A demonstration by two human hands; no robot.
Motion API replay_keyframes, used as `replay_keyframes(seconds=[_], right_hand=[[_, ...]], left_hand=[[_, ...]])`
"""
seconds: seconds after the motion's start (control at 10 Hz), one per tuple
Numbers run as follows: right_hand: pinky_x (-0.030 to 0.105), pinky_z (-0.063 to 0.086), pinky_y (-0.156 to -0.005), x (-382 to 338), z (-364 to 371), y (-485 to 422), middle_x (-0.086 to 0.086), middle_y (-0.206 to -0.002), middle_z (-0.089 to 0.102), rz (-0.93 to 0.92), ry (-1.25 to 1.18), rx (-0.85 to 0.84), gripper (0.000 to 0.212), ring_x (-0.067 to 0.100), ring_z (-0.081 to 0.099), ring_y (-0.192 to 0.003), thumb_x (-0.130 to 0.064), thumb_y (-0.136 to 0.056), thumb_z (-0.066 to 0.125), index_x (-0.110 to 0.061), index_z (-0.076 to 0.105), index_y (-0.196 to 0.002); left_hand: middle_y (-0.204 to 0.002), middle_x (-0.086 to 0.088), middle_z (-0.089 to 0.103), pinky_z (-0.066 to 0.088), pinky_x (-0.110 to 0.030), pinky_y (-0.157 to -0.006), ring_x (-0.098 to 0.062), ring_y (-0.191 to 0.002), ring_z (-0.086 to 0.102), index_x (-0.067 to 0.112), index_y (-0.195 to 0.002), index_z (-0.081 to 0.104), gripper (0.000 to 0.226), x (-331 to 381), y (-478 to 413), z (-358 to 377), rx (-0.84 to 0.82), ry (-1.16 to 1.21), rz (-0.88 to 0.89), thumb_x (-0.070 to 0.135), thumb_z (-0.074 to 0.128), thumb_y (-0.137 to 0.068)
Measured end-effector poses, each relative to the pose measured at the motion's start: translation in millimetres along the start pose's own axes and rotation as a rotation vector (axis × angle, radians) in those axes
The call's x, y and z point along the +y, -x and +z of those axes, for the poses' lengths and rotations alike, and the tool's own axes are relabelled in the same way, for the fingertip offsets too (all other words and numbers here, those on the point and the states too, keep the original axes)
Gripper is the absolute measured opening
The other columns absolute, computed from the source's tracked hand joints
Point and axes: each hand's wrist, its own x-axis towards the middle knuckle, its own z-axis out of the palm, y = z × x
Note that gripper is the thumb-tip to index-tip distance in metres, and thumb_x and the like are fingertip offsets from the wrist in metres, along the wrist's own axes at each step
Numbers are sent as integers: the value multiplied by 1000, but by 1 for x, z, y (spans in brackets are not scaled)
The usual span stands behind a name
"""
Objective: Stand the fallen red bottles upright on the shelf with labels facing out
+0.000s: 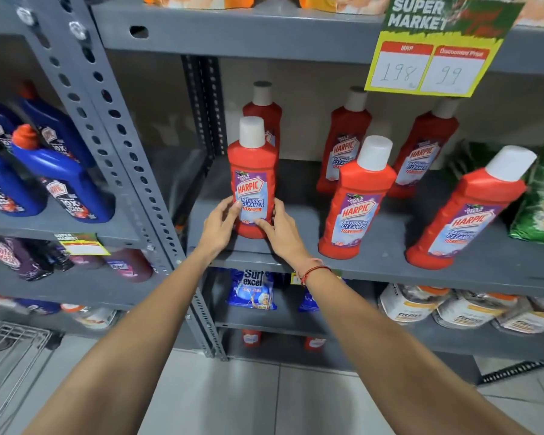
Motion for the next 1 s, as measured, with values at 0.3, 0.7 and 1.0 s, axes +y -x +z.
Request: replay_keyframes(seconds=[0.3, 0.7, 1.0], right_hand=[[46, 47, -101, -5, 2, 22, 15, -132, 58, -4, 34, 1, 55, 31, 58, -117, -24, -92, 59, -10, 33, -138], [46, 49, -101, -10, 1, 40, 15, -134, 56, 12, -25, -22, 53, 30, 57, -118, -24, -93, 57, -10, 32, -139], [40, 39, -108, -6, -7, 57, 15, -135, 51, -25, 163, 84, 50, 27, 45, -128, -34, -95, 52, -5, 43, -134]], left_hand=[[-110, 2, 67, 52, -42, -94, -13, -101, 64, 31, -120, 56, 39, 0, 28, -2, 39, -2, 39, 52, 48, -88], [-122, -9, 65, 50, -45, -97, -21, -109, 62, 20, -126, 53, 42, 10, 49, -1, 60, -26, 28, 44, 46, -93], [-112, -11, 67, 45, -17, -73, -11, -91, 61, 7, -115, 60, 37, 5, 62, -3, 215, -269, 47, 35, 54, -91]])
